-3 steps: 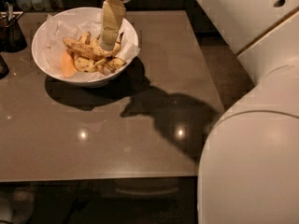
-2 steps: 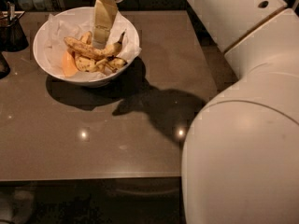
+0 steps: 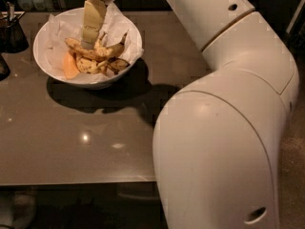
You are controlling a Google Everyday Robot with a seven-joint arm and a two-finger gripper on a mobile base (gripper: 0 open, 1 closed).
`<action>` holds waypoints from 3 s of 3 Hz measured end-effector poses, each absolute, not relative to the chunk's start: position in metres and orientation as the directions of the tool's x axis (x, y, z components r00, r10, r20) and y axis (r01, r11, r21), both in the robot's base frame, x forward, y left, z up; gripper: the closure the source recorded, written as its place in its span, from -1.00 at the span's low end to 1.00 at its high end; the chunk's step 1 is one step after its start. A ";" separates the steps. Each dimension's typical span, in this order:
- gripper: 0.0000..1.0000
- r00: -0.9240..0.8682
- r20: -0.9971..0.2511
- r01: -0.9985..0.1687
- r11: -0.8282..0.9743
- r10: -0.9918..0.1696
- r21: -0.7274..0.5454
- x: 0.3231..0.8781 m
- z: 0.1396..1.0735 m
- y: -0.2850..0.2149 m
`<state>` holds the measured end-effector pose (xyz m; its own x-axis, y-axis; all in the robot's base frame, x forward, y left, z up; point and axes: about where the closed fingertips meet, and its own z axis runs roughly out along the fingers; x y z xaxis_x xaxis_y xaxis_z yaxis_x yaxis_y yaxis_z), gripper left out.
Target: Pick banana from white bowl
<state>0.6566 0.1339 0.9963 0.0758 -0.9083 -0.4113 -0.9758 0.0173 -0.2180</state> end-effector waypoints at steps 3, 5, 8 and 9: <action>-0.98 -0.074 -0.339 -0.988 0.115 -0.938 -0.102 0.670 0.946 0.137; -0.24 -0.108 -0.321 -0.987 0.140 -0.941 -0.078 0.678 0.934 0.138; -0.12 -0.127 -0.320 -0.986 0.155 -0.939 -0.063 0.685 0.927 0.137; -0.08 -0.126 -0.317 -0.987 0.152 -0.940 -0.057 0.686 0.925 0.137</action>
Offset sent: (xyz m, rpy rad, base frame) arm 0.0008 -0.0117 -0.0541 -0.1464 0.1880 -0.1320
